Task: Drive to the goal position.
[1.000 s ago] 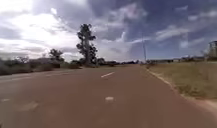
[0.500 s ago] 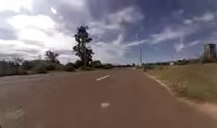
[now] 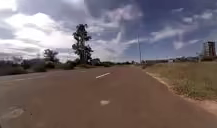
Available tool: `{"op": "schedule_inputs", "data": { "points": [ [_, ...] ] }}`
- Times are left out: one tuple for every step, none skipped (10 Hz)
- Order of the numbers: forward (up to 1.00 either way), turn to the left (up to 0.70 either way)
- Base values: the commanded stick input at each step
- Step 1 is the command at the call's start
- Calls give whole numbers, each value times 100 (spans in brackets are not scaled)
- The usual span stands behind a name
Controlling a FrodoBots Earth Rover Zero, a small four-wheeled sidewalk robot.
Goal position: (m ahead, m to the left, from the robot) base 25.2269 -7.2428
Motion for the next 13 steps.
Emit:
{"op": "schedule_inputs", "data": {
  "points": [
    [100,0],
    [100,0],
    [100,0],
    [100,0],
    [100,0],
    [100,0],
    [100,0],
    [100,0],
    [100,0],
    [100,0],
    [100,0],
    [100,0],
    [100,0]
  ]
}}
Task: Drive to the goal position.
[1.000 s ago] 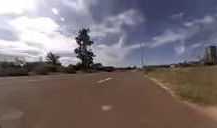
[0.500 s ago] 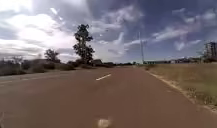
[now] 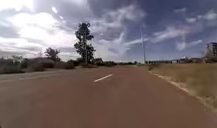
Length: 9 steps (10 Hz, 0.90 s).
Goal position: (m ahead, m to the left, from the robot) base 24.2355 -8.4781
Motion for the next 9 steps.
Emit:
{"op": "schedule_inputs", "data": {
  "points": [
    [100,-26],
    [100,-32],
    [100,-38],
    [100,-40],
    [100,-40],
    [100,-40],
    [100,-40],
    [100,-40],
    [100,-40]
  ]
}}
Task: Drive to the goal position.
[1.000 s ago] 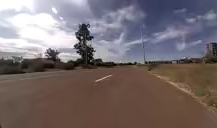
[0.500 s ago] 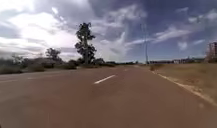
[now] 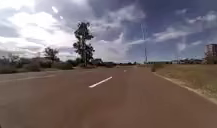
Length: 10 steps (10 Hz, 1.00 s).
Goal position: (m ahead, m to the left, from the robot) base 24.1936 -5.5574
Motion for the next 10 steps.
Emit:
{"op": "schedule_inputs", "data": {
  "points": [
    [100,-3],
    [100,-2],
    [100,-1],
    [100,0],
    [100,0],
    [100,0],
    [100,0],
    [100,0],
    [100,0],
    [100,0]
  ]
}}
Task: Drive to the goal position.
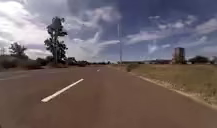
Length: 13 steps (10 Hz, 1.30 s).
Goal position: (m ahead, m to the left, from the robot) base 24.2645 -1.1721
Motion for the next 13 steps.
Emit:
{"op": "schedule_inputs", "data": {
  "points": [
    [100,0],
    [100,0],
    [100,0],
    [100,0],
    [100,0],
    [100,0],
    [100,0],
    [100,0],
    [100,0],
    [100,0],
    [100,0],
    [100,0],
    [100,-9]
  ]
}}
